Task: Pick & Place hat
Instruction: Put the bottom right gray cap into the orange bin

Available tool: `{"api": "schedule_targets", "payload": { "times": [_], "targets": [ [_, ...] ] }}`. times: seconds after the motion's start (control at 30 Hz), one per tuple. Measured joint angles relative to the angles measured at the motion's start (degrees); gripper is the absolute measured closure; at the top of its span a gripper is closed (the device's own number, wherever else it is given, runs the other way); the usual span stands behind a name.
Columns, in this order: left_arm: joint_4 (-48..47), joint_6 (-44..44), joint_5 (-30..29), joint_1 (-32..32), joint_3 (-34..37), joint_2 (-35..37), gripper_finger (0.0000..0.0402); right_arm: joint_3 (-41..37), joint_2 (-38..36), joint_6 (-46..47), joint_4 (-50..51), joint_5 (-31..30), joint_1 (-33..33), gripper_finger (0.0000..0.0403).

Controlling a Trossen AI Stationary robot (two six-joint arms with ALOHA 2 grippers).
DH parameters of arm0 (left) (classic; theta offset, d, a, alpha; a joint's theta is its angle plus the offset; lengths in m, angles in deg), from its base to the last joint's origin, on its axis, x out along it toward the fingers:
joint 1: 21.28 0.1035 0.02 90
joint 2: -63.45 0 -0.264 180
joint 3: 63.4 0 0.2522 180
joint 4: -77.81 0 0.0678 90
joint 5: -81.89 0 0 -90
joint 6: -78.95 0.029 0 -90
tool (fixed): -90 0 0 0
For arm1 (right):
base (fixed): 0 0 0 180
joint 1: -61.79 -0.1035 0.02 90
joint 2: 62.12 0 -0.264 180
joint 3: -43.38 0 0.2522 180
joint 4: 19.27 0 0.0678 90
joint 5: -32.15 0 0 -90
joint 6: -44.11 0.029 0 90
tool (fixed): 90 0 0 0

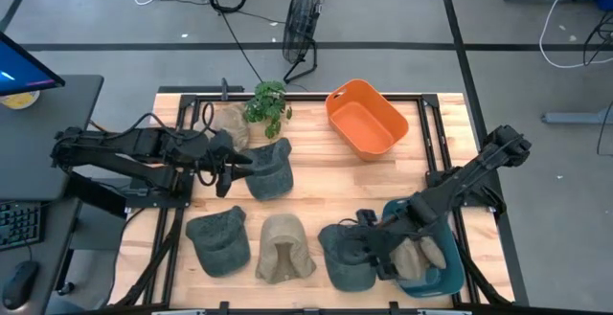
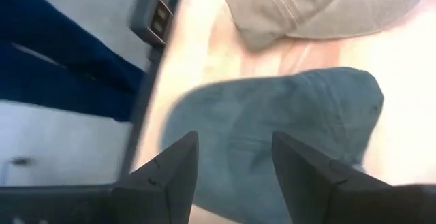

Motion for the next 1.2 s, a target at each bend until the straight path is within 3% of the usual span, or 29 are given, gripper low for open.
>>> {"api": "schedule_targets", "payload": {
  "times": [0.33,0.7,0.8,1.0,1.2],
  "targets": [
    [0.0,0.0,-0.1,0.0,0.0,0.0,0.0227,-3.4,8.3,-3.8,-10.3,4.8,3.1,0.0213],
    [-0.1,0.2,-0.1,0.0,0.0,0.0,0.0227,-3.3,16.1,-3.7,-10.3,3.5,3.6,0.0218],
    [-0.1,0.2,-0.1,0.0,0.0,0.0,0.0227,-3.3,16.1,-4.6,-10.4,4.5,3.6,0.0252],
    [-0.2,0.1,-0.1,0.0,0.0,0.0,0.0227,-2.8,14.2,-1.8,-9.2,10.2,4.8,0.0386],
    [-0.2,0.1,-0.1,0.0,0.0,0.0,0.0227,1.6,8.3,-1.6,-0.4,11.7,7.7,0.0387]
  ]
}}
